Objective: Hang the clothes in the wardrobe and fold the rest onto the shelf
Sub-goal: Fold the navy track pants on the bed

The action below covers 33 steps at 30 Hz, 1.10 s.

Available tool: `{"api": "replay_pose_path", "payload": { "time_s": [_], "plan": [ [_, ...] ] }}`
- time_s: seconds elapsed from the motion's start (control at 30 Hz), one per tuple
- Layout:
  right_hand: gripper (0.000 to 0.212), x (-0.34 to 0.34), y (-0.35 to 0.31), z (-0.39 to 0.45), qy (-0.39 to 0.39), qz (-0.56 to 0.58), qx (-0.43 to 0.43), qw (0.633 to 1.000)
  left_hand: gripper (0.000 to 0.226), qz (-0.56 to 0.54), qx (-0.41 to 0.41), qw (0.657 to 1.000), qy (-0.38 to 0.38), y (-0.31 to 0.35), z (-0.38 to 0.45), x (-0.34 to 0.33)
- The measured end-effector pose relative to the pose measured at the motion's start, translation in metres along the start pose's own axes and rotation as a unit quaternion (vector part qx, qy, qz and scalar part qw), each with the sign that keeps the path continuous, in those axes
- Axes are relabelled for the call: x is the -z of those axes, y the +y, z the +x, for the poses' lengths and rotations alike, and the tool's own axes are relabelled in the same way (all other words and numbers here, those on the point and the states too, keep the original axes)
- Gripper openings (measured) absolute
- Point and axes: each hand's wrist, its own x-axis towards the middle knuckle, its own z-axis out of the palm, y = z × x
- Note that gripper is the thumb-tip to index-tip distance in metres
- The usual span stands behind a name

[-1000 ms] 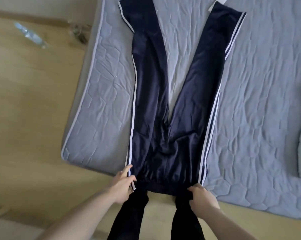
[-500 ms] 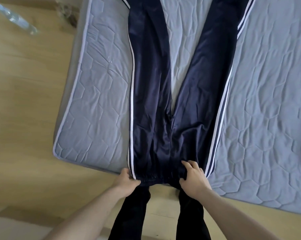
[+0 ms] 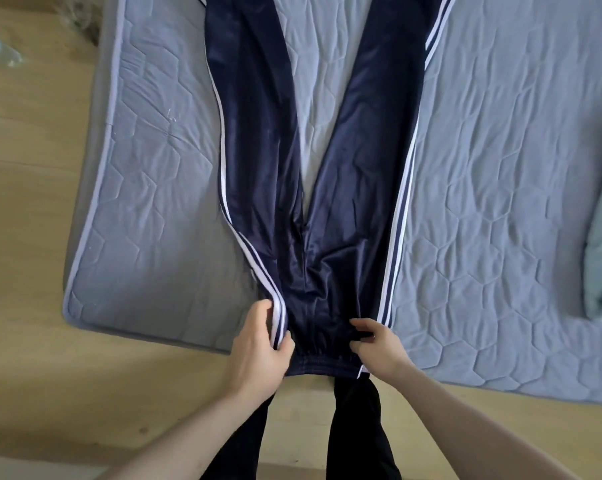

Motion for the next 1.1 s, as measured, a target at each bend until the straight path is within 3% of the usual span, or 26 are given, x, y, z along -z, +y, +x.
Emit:
{"api": "replay_pose_path", "payload": {
  "time_s": [0.1, 0.23, 0.37, 0.57, 0.77, 0.83, 0.97, 1.1],
  "plan": [
    [0.041, 0.020, 0.001, -0.003, -0.011, 0.191, -0.059, 0.980, 0.054, -0.005, -0.112, 0.991, -0.072, 0.028, -0.008, -0.024],
    [0.029, 0.044, 0.005, 0.000, 0.023, 0.302, -0.089, 0.949, 0.055, 0.040, -0.144, 0.973, -0.178, 0.061, -0.006, -0.066],
    [0.025, 0.059, 0.019, 0.011, 0.064, 0.280, -0.086, 0.954, 0.061, 0.126, -0.138, 0.944, -0.271, 0.067, 0.003, -0.100],
    [0.021, 0.055, 0.029, 0.020, 0.029, 0.221, -0.072, 0.972, 0.077, 0.144, -0.124, 0.903, -0.386, 0.062, 0.012, -0.113],
    [0.013, 0.043, 0.032, 0.030, 0.074, 0.075, -0.032, 0.994, 0.062, 0.154, -0.100, 0.850, -0.494, 0.056, 0.015, -0.101],
    [0.014, 0.041, 0.030, 0.029, 0.099, 0.037, -0.023, 0.994, 0.056, 0.131, -0.072, 0.883, -0.444, 0.056, 0.022, -0.092],
    [0.023, 0.036, 0.036, 0.031, 0.118, 0.012, -0.044, 0.992, 0.029, 0.028, 0.015, 0.977, -0.211, 0.070, 0.067, -0.076],
    [0.019, 0.035, 0.031, 0.032, 0.118, -0.001, -0.061, 0.991, 0.037, -0.036, 0.069, 0.997, -0.017, 0.102, 0.145, -0.061]
  ]
}}
